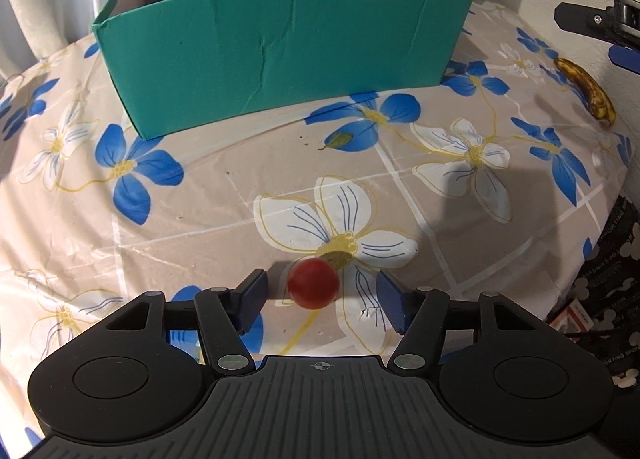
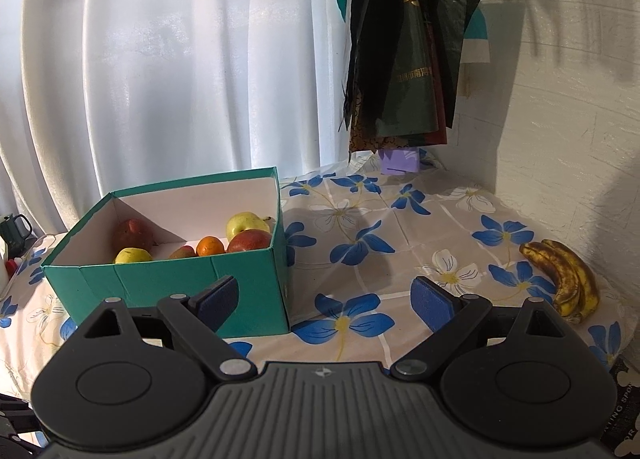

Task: Organize fruits
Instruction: 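Close the left gripper on the cherry tomato on the tablecloth while right moves toward the bananas, then grasp the brown-spotted banana with right while left lifts the tomato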

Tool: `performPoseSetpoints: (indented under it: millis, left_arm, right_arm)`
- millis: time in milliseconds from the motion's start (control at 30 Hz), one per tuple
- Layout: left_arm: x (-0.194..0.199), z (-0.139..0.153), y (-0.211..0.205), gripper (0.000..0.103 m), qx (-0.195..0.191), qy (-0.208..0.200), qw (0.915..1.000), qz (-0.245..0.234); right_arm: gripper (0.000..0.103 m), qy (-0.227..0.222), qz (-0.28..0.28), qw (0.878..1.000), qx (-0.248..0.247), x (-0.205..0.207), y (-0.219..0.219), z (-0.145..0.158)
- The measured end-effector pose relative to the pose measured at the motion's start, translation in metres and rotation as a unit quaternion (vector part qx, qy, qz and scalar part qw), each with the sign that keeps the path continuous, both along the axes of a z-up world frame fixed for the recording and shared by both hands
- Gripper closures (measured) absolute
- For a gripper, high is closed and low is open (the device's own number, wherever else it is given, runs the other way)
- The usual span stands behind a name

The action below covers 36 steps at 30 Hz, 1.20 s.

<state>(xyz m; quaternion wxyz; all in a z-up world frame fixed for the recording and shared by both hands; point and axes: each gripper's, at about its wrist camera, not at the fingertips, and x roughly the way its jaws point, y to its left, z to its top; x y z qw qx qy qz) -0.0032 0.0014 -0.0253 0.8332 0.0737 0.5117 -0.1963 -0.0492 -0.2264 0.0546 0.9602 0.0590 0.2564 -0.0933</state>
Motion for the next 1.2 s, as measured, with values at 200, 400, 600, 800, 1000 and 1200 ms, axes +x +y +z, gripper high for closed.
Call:
performPoseSetpoints:
  millis: [200, 400, 600, 800, 1000, 1200]
  left_arm:
    - [0.004, 0.000, -0.004, 0.048, 0.009, -0.006, 0.9999, 0.009]
    - [0.004, 0.001, -0.002, 0.060, 0.015, -0.008, 0.9997, 0.017]
    - [0.005, 0.001, -0.004, 0.069, 0.023, -0.008, 0.9995, 0.019]
    - [0.005, 0.001, -0.007, 0.073, 0.034, -0.002, 0.9993, 0.015]
    - [0.008, 0.007, -0.006, 0.073, 0.025, -0.001, 0.9995, 0.020]
    - [0.013, 0.017, -0.009, 0.073, 0.021, -0.005, 0.9994, 0.026]
  right_arm:
    - [0.010, 0.006, -0.016, 1.000, 0.002, -0.002, -0.012, -0.005]
    - [0.010, 0.010, -0.028, 1.000, -0.003, -0.002, -0.024, -0.008]
    - [0.010, 0.014, -0.041, 0.999, 0.002, 0.001, -0.033, -0.012]
    - [0.010, 0.017, -0.043, 0.999, -0.001, 0.005, -0.035, -0.015]
    - [0.010, 0.030, -0.080, 0.995, -0.042, 0.013, -0.058, -0.025]
    - [0.026, 0.058, -0.193, 0.972, -0.124, 0.038, -0.134, -0.048]
